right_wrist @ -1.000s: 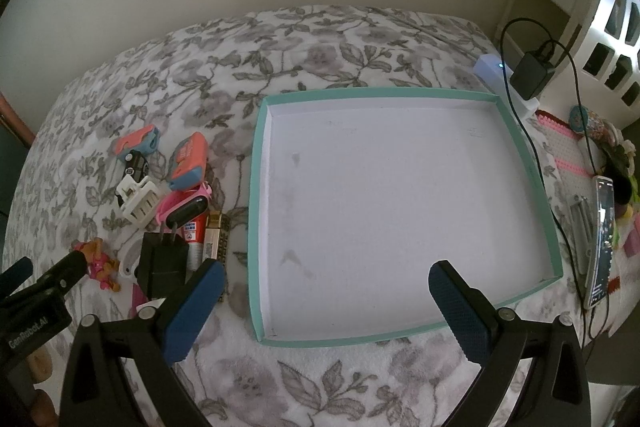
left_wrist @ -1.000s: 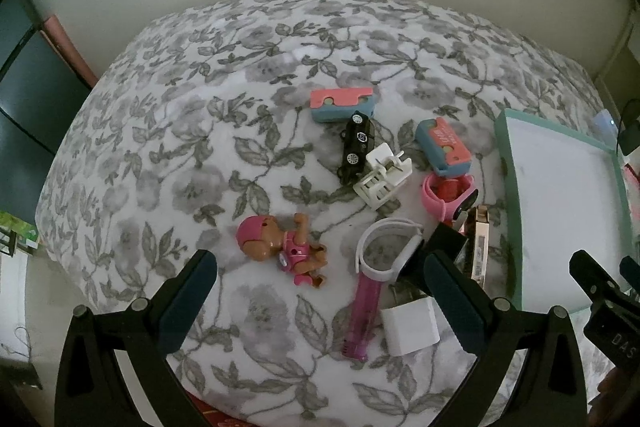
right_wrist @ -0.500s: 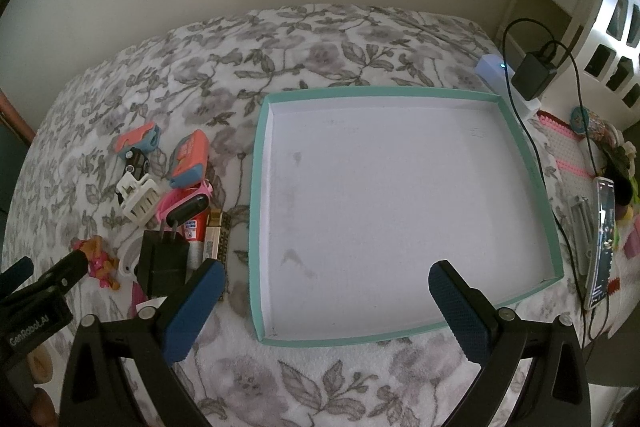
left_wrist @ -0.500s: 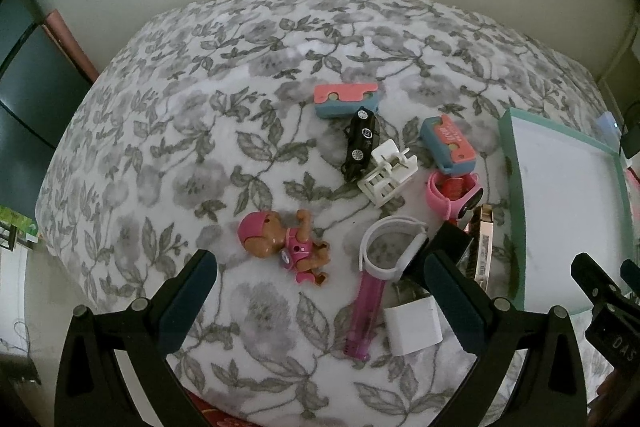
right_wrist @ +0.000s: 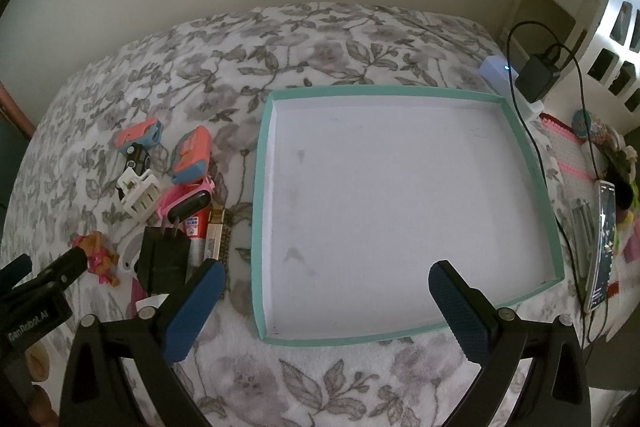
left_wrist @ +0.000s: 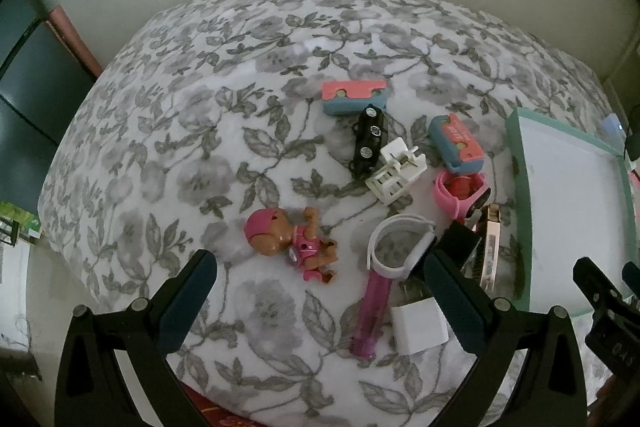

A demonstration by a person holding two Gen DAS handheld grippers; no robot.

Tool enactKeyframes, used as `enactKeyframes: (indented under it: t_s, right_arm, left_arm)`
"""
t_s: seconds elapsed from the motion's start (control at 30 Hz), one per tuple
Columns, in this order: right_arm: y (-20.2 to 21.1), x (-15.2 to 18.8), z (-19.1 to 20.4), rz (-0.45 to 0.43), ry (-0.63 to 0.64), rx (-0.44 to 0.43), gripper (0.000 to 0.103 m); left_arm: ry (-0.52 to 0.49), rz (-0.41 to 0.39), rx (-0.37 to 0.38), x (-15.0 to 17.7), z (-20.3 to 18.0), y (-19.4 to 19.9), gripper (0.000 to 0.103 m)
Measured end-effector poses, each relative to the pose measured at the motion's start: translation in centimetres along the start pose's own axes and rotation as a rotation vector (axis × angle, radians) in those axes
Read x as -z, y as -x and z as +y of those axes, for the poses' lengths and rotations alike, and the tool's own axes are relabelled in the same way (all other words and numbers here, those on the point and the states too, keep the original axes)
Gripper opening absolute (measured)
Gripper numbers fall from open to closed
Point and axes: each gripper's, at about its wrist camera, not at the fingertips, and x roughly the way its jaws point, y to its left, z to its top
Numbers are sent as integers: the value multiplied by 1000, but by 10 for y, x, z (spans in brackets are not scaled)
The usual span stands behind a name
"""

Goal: Organize rigid objects
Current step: 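Grasp the doll figure with the left tool while the right tool grasps the white charger cube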

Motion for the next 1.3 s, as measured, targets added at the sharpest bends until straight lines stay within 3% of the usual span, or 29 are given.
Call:
enactKeyframes:
  t_s: [0.17, 0.37, 0.53, 0.8, 0.97, 1.17, 1.3]
  right_arm:
    - [2, 1, 23, 5, 79, -91, 103]
    - [-15, 15, 70, 81, 205, -161, 103]
    - [-30, 33, 98, 164, 259, -221, 103]
    - [-55, 41, 114, 227, 265, -224, 102]
    - [-64, 42, 122, 231, 273, -235, 92]
    - [-69, 42, 125, 233, 269, -259, 78]
    - [-64, 42, 119, 246, 266, -276, 70]
  left_arm:
    - [63, 27, -18, 0, 17, -7, 103]
    - [96, 115, -37, 10, 28, -29, 103]
    - [181, 169, -30, 13, 44, -43, 103]
    - [275, 233, -3, 17, 61, -61, 103]
    - [286, 228, -5, 13, 64, -69, 103]
    - [281, 210, 47, -1, 54, -81, 101]
    - [249, 203, 63, -10, 39, -88, 88]
